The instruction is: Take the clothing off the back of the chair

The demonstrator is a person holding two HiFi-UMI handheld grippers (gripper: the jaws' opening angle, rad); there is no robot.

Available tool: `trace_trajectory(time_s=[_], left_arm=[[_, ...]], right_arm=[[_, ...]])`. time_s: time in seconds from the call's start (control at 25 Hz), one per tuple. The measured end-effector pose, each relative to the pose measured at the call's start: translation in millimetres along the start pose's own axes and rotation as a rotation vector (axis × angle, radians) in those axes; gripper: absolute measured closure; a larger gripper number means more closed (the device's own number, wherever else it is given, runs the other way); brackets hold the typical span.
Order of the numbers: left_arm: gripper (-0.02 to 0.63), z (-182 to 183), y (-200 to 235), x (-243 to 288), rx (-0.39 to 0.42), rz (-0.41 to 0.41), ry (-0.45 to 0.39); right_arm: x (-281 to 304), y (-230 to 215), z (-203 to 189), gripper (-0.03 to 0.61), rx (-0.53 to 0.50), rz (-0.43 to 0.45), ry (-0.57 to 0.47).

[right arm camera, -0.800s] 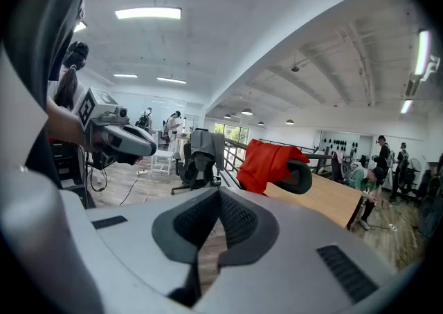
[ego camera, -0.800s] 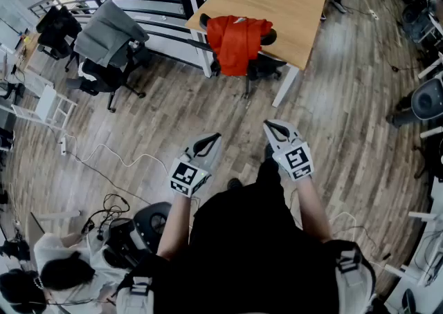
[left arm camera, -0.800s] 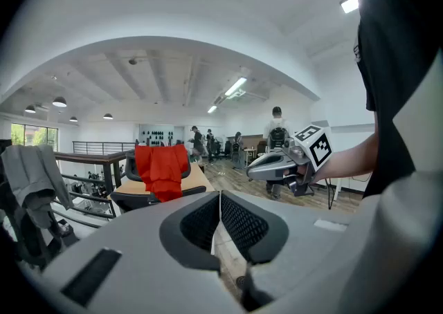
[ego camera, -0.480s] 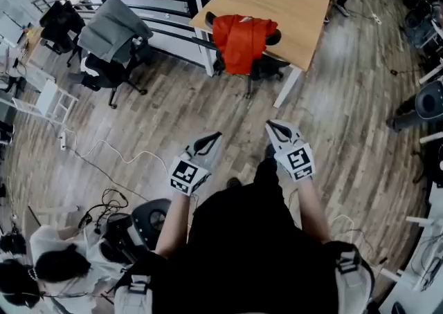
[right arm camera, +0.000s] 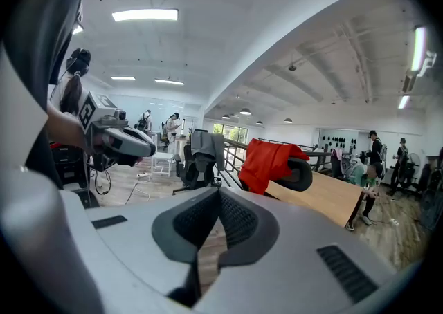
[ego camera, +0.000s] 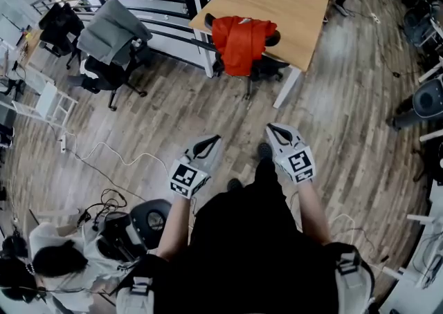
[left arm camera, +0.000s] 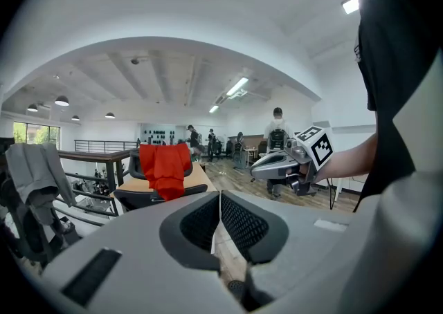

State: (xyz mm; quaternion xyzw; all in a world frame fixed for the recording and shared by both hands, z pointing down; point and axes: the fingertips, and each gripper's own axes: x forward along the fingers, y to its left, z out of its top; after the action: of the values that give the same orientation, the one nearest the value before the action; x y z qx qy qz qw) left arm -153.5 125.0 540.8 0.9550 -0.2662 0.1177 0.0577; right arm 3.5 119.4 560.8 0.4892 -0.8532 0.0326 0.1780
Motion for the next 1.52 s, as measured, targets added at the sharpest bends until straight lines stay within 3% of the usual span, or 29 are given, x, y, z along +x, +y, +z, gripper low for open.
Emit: trace_trajectory(time_s=[0.48,1.08,1.52], left_arm=[[0.604,10.8,14.3,38.1,0.012,-0.003,-0.024],[0.604,35.4,45.6,86.3,-0.01,-0.003,0.016],[0.604,41.3,73.9,106.8,-0.006,0.037,0.016]], right_arm=[[9.5,-36.9,-5.8,0.578,0.013,0.01,0.013],[46.0,-89.6,6.5,0.577,0.04,0.025,0.012],[78.3,-113.4,11.1,0.577,0.036,0.058,-0.009]])
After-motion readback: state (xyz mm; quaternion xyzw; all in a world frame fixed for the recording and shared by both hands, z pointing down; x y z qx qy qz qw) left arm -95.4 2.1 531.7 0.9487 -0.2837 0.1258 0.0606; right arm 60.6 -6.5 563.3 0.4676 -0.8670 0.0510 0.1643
